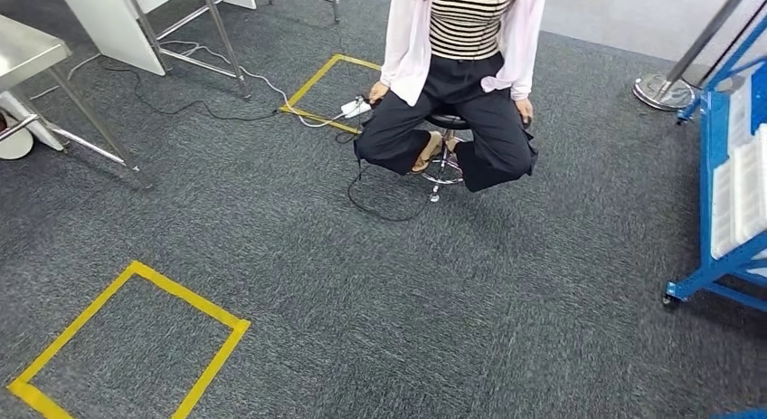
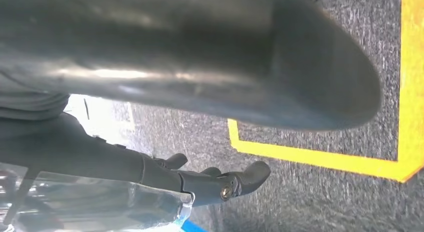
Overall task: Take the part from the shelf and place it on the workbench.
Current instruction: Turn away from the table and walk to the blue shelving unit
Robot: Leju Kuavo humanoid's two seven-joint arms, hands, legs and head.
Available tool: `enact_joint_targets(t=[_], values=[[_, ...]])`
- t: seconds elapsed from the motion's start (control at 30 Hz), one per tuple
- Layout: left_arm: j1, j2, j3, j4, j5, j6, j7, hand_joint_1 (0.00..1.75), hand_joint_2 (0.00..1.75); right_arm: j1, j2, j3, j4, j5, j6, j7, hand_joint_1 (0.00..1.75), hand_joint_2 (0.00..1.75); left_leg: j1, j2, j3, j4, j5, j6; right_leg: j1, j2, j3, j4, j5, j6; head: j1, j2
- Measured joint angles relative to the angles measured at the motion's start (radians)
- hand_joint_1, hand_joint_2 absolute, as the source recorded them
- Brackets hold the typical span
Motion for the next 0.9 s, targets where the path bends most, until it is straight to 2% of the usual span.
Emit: enact_joint_targets(t=[0.03,0.07,0.1,0.13,0.17,0.23,0.3,0.37,0.43,0.5,0.57,0.6,0.63,0.67,0.7,0.73,0.77,0.8,0.87,0.9], values=[[0.001,0.001,0.000,0.000,-0.001,0.000,0.000,0.00,0.00,0.000,0.000,-0.001,0.000,0.000,0.000,0.000,0.00,0.00,0.000,-0.013,-0.031,0.065,-0.029,-0.001,0.003,0.009,0.000,0.001,0.000,-0.003,-0.001,0.000],[0.003,0.002,0.000,0.000,-0.001,0.000,0.000,0.00,0.00,0.000,0.001,-0.002,0.000,-0.001,0.000,0.000,0.00,0.00,0.000,-0.019,-0.056,0.111,-0.042,-0.001,0.006,0.018,0.000,0.001,0.000,-0.004,0.000,0.000],[0.004,0.002,0.000,0.000,-0.001,0.000,0.000,0.00,0.00,0.001,0.001,-0.003,0.000,-0.001,0.000,0.000,0.00,0.00,-0.001,-0.022,-0.070,0.130,-0.038,-0.001,0.008,0.029,0.000,0.002,0.000,-0.004,0.000,0.000],[0.005,0.003,0.000,0.000,-0.002,0.000,0.000,0.00,0.00,0.002,0.001,-0.004,0.000,-0.002,0.000,0.000,0.00,0.00,0.000,-0.024,-0.064,0.109,-0.012,-0.001,0.009,0.040,0.001,0.003,0.000,-0.004,0.000,0.000],[0.005,0.003,0.000,0.000,-0.002,0.000,0.000,0.00,0.00,0.001,0.001,-0.004,0.000,-0.002,0.000,0.000,0.00,0.00,0.001,-0.027,-0.044,0.055,0.026,0.000,0.009,0.051,0.001,0.006,-0.001,-0.004,0.000,0.000],[0.005,0.003,0.000,0.000,-0.003,0.000,0.000,0.00,0.00,0.000,0.001,-0.005,0.000,-0.001,0.000,-0.001,0.00,0.00,0.002,-0.055,0.007,-0.066,0.084,0.004,0.012,0.071,-0.003,0.013,-0.003,0.000,0.000,0.000],[0.004,0.004,0.000,0.000,-0.003,0.000,0.001,0.00,0.00,0.000,0.001,-0.006,0.000,-0.001,0.000,-0.002,0.00,0.00,-0.001,-0.072,0.026,-0.112,0.094,0.011,0.016,0.085,-0.014,0.018,-0.005,0.009,0.001,0.000],[0.002,0.003,0.000,0.000,-0.003,0.000,0.002,0.00,0.00,0.002,0.001,-0.006,0.000,0.000,0.000,-0.002,0.00,0.00,-0.009,-0.058,0.026,-0.116,0.097,0.024,0.015,0.094,-0.023,0.017,-0.003,0.022,0.001,0.000],[0.001,0.003,0.000,0.000,-0.003,0.000,0.002,0.00,0.00,0.002,0.001,-0.007,0.000,0.000,0.000,-0.002,0.00,0.00,-0.010,-0.041,0.028,-0.124,0.104,0.042,0.012,0.069,-0.037,0.043,-0.017,0.028,0.003,0.000],[0.001,0.003,0.000,0.000,-0.002,0.001,0.002,0.00,0.00,0.000,0.002,-0.007,0.000,0.001,0.000,-0.002,0.00,0.00,-0.011,-0.021,0.028,-0.128,0.108,0.054,0.009,0.030,-0.084,0.142,-0.068,0.025,0.006,0.000],[0.003,0.004,0.000,0.000,-0.002,0.002,0.002,0.00,0.00,0.000,0.003,-0.007,0.000,0.001,0.000,-0.002,0.00,0.00,-0.013,0.000,0.026,-0.128,0.108,0.057,0.006,0.017,-0.146,0.270,-0.121,0.026,0.008,0.000],[0.003,0.004,0.000,0.000,-0.002,0.002,0.002,0.00,0.00,0.001,0.003,-0.007,0.000,0.001,0.000,-0.002,0.00,0.00,-0.014,0.010,0.025,-0.128,0.107,0.057,0.004,0.015,-0.159,0.299,-0.129,0.031,0.008,0.000],[0.003,0.004,0.000,0.000,-0.001,0.002,0.002,0.00,0.00,0.002,0.003,-0.007,0.000,0.002,0.000,-0.003,0.00,0.00,-0.014,0.020,0.026,-0.128,0.107,0.056,0.003,0.013,-0.153,0.291,-0.121,0.039,0.009,0.000],[0.003,0.003,0.000,0.000,-0.001,0.002,0.002,0.00,0.00,0.003,0.002,-0.007,0.000,0.002,0.000,-0.003,0.00,0.00,-0.013,0.029,0.027,-0.128,0.106,0.055,0.001,0.008,-0.125,0.242,-0.100,0.047,0.010,0.000],[0.003,0.002,0.000,0.000,-0.001,0.002,0.002,0.00,0.00,0.002,0.002,-0.007,0.000,0.003,0.000,-0.003,0.00,0.00,-0.013,0.038,0.029,-0.127,0.105,0.052,0.000,-0.008,-0.084,0.168,-0.074,0.054,0.011,0.000],[0.003,0.002,0.000,0.000,-0.001,0.003,0.002,0.00,0.00,0.001,0.002,-0.007,0.000,0.004,0.000,-0.003,0.00,0.00,-0.015,0.046,0.031,-0.127,0.102,0.047,0.002,-0.027,-0.048,0.099,-0.050,0.057,0.011,0.000],[0.002,0.002,0.000,0.000,-0.001,0.003,0.002,0.00,0.00,-0.001,0.002,-0.007,0.000,0.004,0.000,-0.003,0.00,0.00,-0.017,0.054,0.034,-0.126,0.099,0.041,0.004,-0.041,-0.023,0.050,-0.033,0.054,0.011,0.000],[0.002,0.002,0.000,0.000,-0.001,0.004,0.002,0.00,0.00,-0.002,0.002,-0.007,0.000,0.004,0.000,-0.003,0.00,0.00,-0.019,0.061,0.038,-0.126,0.096,0.034,0.008,-0.050,-0.011,0.024,-0.025,0.046,0.011,0.000],[0.001,0.002,0.000,0.000,-0.001,0.005,0.002,0.00,0.00,-0.002,0.003,-0.007,0.000,0.005,0.000,-0.003,0.00,0.00,-0.017,0.074,0.047,-0.130,0.094,0.020,0.015,-0.037,-0.012,0.020,-0.021,0.028,0.010,0.000],[0.000,0.001,0.000,0.000,-0.001,0.006,0.002,0.00,0.00,-0.001,0.003,-0.008,0.000,0.005,0.000,-0.003,0.00,0.00,-0.013,0.073,0.049,-0.129,0.090,0.014,0.013,-0.029,-0.009,0.017,-0.018,0.020,0.010,0.000]])
